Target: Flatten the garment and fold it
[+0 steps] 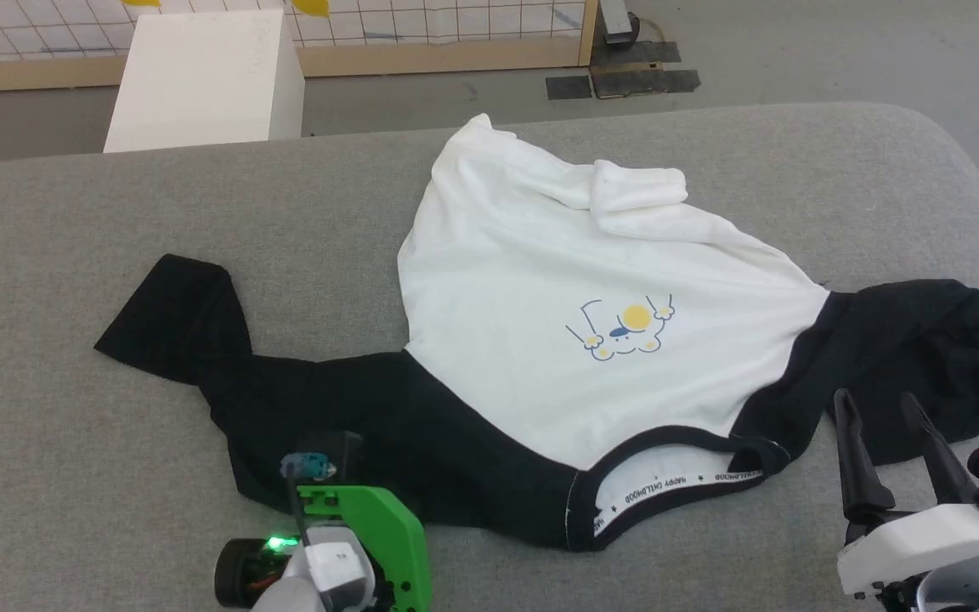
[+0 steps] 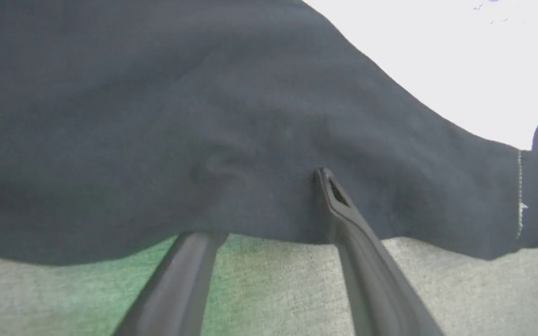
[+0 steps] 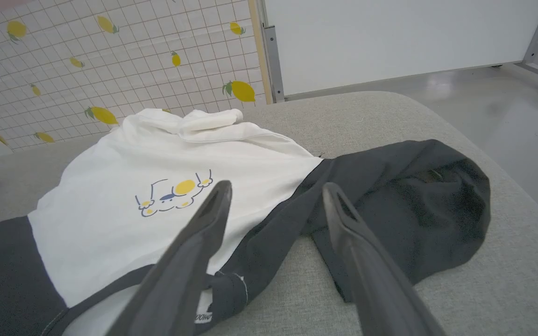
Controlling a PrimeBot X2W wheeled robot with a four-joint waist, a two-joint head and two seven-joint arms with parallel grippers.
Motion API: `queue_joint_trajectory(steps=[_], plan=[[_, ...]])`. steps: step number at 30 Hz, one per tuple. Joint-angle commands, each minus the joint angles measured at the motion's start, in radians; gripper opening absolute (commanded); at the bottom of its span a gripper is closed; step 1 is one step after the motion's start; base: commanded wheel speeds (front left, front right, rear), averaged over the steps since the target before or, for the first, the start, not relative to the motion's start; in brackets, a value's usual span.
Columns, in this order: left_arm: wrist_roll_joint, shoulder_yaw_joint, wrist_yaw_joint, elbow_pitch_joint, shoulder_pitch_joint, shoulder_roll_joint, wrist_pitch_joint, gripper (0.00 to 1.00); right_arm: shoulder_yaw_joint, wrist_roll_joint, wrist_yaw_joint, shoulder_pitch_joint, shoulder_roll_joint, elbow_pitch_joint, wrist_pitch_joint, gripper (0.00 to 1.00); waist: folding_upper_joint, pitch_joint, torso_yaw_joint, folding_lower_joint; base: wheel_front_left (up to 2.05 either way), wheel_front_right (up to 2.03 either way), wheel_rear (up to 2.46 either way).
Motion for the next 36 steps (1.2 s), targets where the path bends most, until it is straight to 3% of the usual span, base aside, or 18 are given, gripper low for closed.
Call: queue_joint_trajectory(steps=[1,11,18,27,33,36], plan=[[-0.003,0.011,0.002,0.020,0.004,0.010,-0.014,0.00,0.001,-0.001,-0.001,-0.012,0.000,-0.001,0.002,1.00,0.0108,-0.002,0.000,0.0000,0.00,0.00,0.00],[-0.043,0.138,0.064,-0.012,0.084,0.050,-0.139,0.00,0.003,-0.010,-0.001,-0.001,0.000,-0.011,0.025,1.00,0.0108,-0.018,0.029,0.0000,0.00,0.00,0.00],[-0.037,0.250,0.117,-0.034,0.104,0.121,-0.231,0.00,0.030,0.020,-0.001,0.026,0.000,-0.007,0.155,1.00,0.0108,-0.014,0.046,0.0000,0.00,0.00,0.00],[-0.052,0.267,0.118,-0.039,0.092,0.124,-0.257,0.00,0.100,0.059,-0.001,-0.012,0.000,-0.016,0.241,1.00,0.0108,0.014,0.063,0.0000,0.00,0.00,0.00],[-0.059,0.251,0.110,-0.037,0.075,0.110,-0.262,0.00,0.137,0.067,-0.001,-0.096,0.000,0.034,0.368,1.00,0.0108,0.041,0.079,0.0000,0.00,0.00,0.00],[-0.060,0.242,0.103,-0.030,0.061,0.106,-0.266,0.00,0.130,0.015,-0.001,-0.139,0.000,0.072,0.464,1.00,0.0108,0.053,0.089,0.0000,0.00,0.00,0.00]])
